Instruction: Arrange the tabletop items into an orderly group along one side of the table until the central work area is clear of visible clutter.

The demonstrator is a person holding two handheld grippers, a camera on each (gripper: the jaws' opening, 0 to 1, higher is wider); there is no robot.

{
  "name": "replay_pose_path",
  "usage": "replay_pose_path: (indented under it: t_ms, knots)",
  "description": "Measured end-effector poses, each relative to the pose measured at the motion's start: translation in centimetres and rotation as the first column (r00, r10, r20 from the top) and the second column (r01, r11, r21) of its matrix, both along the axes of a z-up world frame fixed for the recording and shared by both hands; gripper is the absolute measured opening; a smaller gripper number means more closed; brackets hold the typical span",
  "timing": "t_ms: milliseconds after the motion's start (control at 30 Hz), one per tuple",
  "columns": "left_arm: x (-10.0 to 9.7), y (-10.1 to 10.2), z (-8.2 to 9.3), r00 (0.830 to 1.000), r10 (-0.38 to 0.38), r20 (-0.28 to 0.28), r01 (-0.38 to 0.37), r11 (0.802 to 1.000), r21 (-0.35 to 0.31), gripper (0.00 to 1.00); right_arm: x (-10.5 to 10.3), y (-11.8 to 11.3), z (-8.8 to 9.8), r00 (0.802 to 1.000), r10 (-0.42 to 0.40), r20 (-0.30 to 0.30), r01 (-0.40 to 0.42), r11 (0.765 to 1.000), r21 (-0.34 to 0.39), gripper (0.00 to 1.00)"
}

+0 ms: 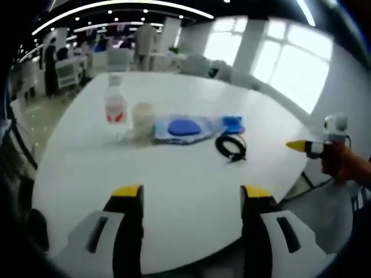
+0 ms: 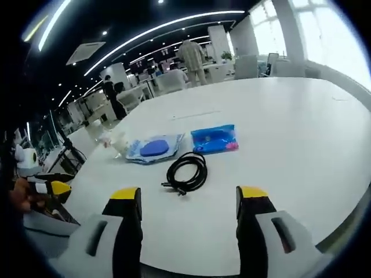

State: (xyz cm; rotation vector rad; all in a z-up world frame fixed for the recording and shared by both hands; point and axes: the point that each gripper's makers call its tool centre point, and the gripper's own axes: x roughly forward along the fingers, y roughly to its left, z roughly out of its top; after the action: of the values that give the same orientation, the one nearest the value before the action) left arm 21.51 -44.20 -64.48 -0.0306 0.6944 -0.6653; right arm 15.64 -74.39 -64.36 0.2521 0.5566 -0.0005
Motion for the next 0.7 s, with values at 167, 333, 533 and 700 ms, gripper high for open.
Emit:
replay_pose_path:
  t_ms: [167, 333, 533, 700]
  knots:
    - [-0.2, -0.1, 0.1, 1.000, -0.018, 0.017, 0.018, 1.000, 0.019, 0.64, 0.0, 0.3, 1.0, 1.000, 0.009, 0.016, -0.009, 1.000, -0.025, 0.65]
    - [0.1, -0.1, 0.6, 0.999, -0.012, 0.033, 0.012, 1.000, 0.000, 0.64, -0.6, 0.2, 1.3, 1.000, 0.003, 0.018, -0.003, 1.000, -0.027, 0.65]
    - [0.1, 0.0, 0.6, 0.999, -0.002, 0.034, 0.002, 1.000, -0.009, 0.64, -0.9, 0.2, 1.5, 1.000, -0.009, 0.016, 0.009, 1.000, -0.025, 0.65]
    - [0.0, 0.2, 0.7, 0.999, 0.008, 0.031, -0.007, 1.000, -0.019, 0.64, -1.0, 0.9, 1.5, 1.000, 0.012, 0.006, -0.012, 1.000, -0.020, 0.61]
